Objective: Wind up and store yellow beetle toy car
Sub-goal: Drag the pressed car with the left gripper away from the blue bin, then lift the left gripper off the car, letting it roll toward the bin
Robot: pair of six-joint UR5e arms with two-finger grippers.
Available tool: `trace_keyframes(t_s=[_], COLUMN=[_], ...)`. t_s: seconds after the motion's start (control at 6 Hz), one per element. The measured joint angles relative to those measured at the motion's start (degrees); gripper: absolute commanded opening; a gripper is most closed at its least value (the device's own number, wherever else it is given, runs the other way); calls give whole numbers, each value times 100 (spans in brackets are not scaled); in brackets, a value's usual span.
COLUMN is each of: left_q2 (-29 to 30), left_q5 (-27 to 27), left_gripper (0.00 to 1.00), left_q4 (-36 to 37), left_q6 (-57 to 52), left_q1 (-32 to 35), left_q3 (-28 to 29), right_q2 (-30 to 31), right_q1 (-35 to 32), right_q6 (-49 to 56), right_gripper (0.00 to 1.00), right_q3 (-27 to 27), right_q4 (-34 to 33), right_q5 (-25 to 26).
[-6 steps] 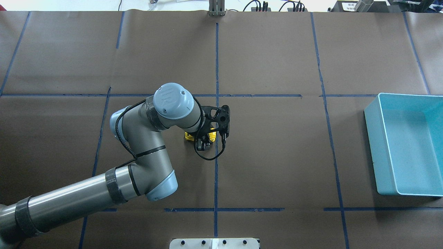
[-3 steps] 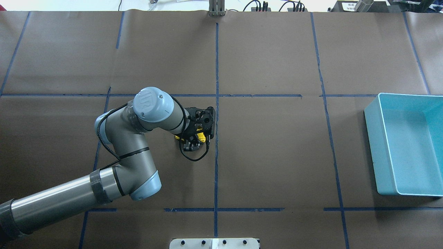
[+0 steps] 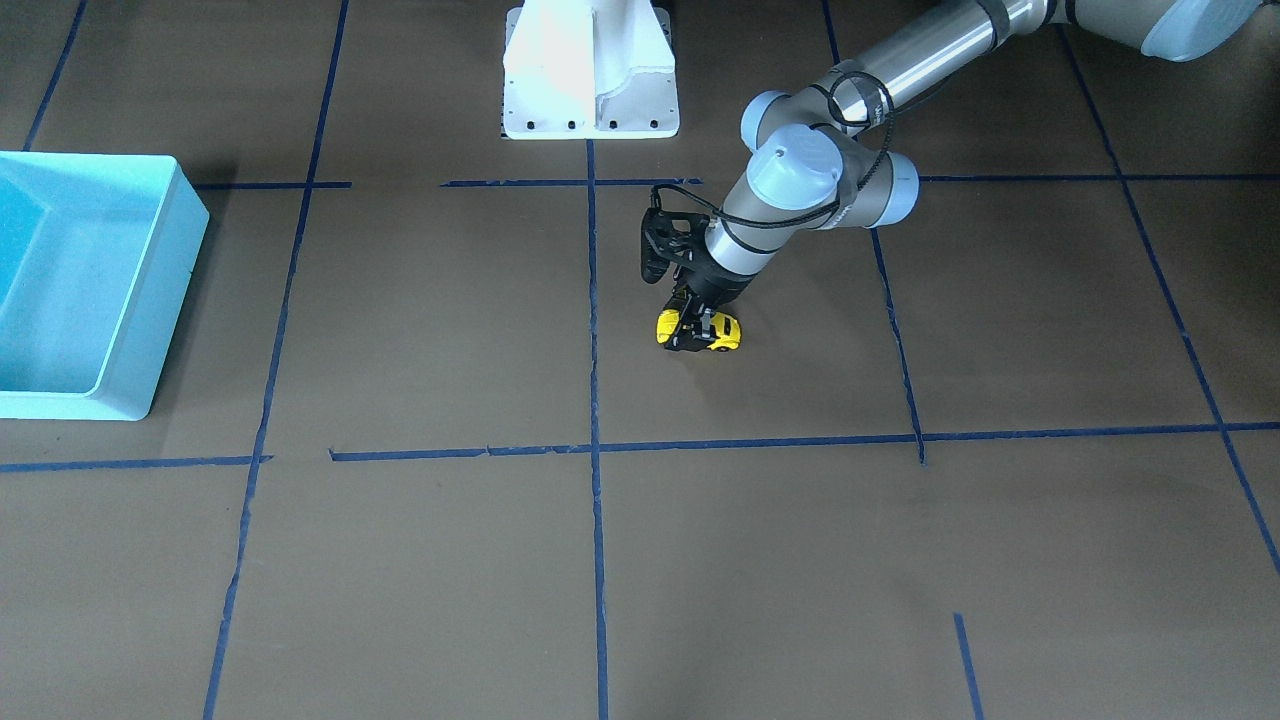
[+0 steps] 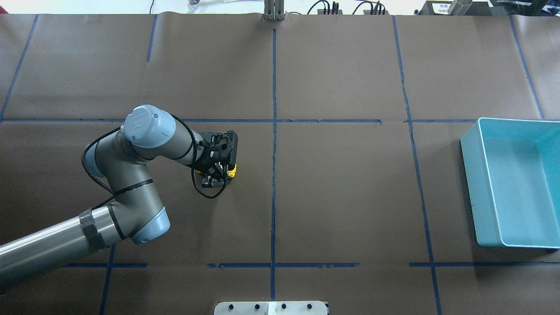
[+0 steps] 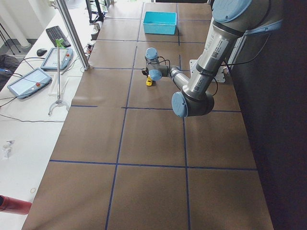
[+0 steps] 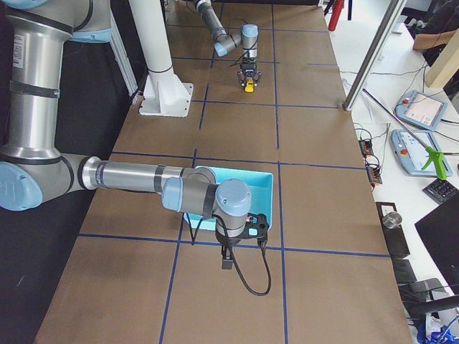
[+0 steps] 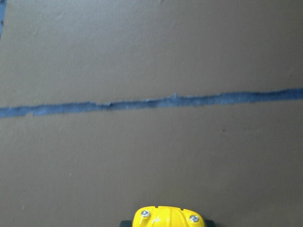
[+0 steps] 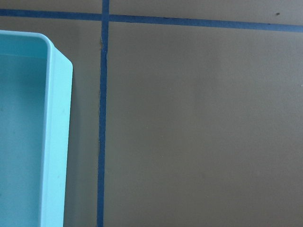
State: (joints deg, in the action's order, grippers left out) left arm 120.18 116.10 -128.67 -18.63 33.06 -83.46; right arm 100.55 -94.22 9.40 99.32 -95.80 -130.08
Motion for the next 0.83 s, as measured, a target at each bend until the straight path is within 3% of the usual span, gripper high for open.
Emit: trace_keyframes(t_s=[0.17, 0.83], left_q2=[-198, -567], left_q5=[140, 225], left_gripper=[100, 100], left_q4=[-121, -256], left_q6=[17, 817], left_q1=[116, 315], left_q3=[-54, -427], right_q2=[0, 0], right_q1=[0, 0], right_q6=[0, 0], right_gripper=[100, 100], right_q3=[-3, -9], right_q4=[0, -2], right_q5=[0, 0])
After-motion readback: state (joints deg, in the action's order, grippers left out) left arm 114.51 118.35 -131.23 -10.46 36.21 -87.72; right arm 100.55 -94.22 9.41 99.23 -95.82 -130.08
